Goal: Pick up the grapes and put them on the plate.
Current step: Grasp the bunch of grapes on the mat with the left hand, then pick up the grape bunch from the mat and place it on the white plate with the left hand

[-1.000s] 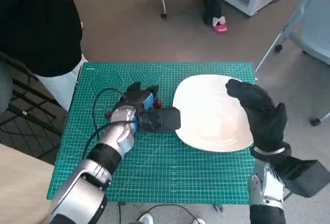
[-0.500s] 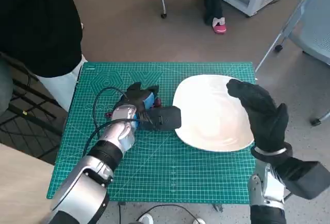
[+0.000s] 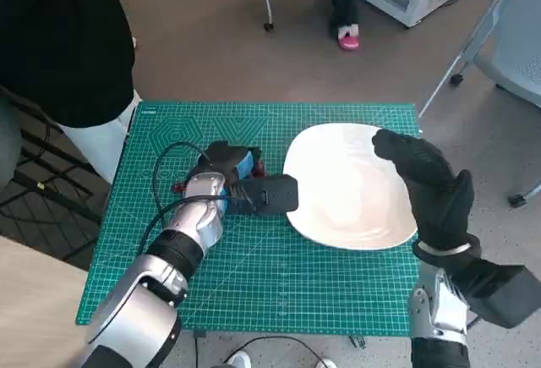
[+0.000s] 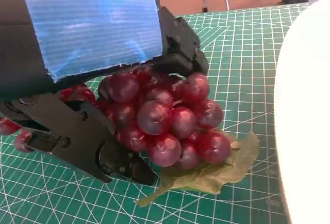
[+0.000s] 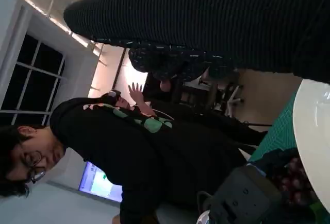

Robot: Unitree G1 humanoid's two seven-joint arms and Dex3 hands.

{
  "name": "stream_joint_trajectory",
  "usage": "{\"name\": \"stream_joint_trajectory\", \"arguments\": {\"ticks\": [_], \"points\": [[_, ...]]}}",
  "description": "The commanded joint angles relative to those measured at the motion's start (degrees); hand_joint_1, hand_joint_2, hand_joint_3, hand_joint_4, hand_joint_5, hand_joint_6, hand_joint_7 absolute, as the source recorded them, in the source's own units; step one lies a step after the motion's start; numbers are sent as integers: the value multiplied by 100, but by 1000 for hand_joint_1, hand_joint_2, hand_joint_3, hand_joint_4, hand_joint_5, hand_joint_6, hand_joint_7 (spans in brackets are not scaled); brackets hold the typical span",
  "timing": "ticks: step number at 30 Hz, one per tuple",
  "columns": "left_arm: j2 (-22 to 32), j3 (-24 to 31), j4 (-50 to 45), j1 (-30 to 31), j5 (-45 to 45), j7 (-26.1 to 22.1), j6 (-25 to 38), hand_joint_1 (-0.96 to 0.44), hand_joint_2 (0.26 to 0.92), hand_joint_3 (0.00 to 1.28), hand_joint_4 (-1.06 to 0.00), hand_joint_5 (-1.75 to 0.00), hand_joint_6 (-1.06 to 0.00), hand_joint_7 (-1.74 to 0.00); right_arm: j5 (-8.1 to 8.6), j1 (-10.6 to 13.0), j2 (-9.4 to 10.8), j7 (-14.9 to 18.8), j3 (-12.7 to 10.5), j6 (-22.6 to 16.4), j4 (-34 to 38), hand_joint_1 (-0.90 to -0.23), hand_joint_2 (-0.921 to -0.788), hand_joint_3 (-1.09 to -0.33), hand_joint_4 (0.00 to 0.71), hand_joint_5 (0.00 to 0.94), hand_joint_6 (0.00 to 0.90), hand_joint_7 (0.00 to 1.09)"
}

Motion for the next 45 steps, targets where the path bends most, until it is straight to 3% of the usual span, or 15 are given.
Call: {"name": "stream_joint_trajectory", "arguments": {"ticks": [1,26,33,39,45], "points": [[-24,-92,290,408,-61,-82,23,345,921,318,-402,-1518,-449,-644,-37,140,-40,-48,-8,73,-16,-610,-921,-811,338,3,0,433],[14,-146,226,468,-148,-42,-58,348,921,279,-445,-1483,-414,-674,-24,270,-23,-51,16,125,-181,-605,-921,-817,338,2,-1,432],[3,-298,154,524,-50,10,57,348,921,278,-447,-1477,-476,-696,-18,277,-24,-50,6,142,-182,-604,-921,-816,339,2,0,433],[-10,-443,-12,550,-1,-52,265,72,921,283,-463,-1511,-405,-1168,-21,264,-15,-42,6,135,-140,-603,-921,-815,338,2,0,433],[43,-514,-189,576,-12,-133,337,9,921,291,-463,-1497,-365,-1318,-44,264,-8,-68,23,158,-168,-604,-921,-815,339,2,0,433]]}}
